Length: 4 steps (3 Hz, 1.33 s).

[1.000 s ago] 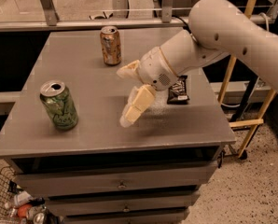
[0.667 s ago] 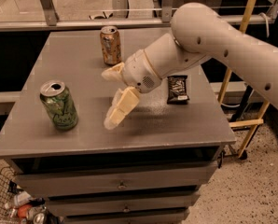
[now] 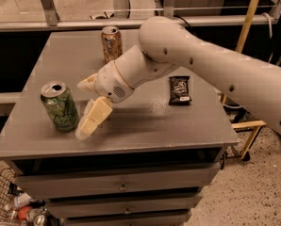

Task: Knock green can over

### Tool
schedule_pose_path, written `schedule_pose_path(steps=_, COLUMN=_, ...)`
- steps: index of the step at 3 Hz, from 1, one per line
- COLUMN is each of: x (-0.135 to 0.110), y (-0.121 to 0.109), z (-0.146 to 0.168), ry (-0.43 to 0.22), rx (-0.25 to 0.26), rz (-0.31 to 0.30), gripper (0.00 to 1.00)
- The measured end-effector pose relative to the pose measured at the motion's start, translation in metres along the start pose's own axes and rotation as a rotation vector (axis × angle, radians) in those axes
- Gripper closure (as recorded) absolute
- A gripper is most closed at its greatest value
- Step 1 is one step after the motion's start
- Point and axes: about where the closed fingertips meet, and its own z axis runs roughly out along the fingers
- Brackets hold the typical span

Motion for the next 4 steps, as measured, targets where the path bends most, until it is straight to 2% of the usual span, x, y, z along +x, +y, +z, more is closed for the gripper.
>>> schedule_pose_path(steps=1, x=-0.01, y=-0.007, z=0.023, ry=-0.024, rx=-0.013, rz=-0.01, gripper=0.0)
schedule_pose_path(steps=2, x=-0.013, y=-0.011, z=0.033, ry=-0.04, rx=-0.006, rz=-0.011, gripper=0.19)
schedule_pose_path(steps=4, x=-0.012, y=-0.014, z=0.037, ry=-0.067, rx=0.01, rz=0.004, gripper=0.65)
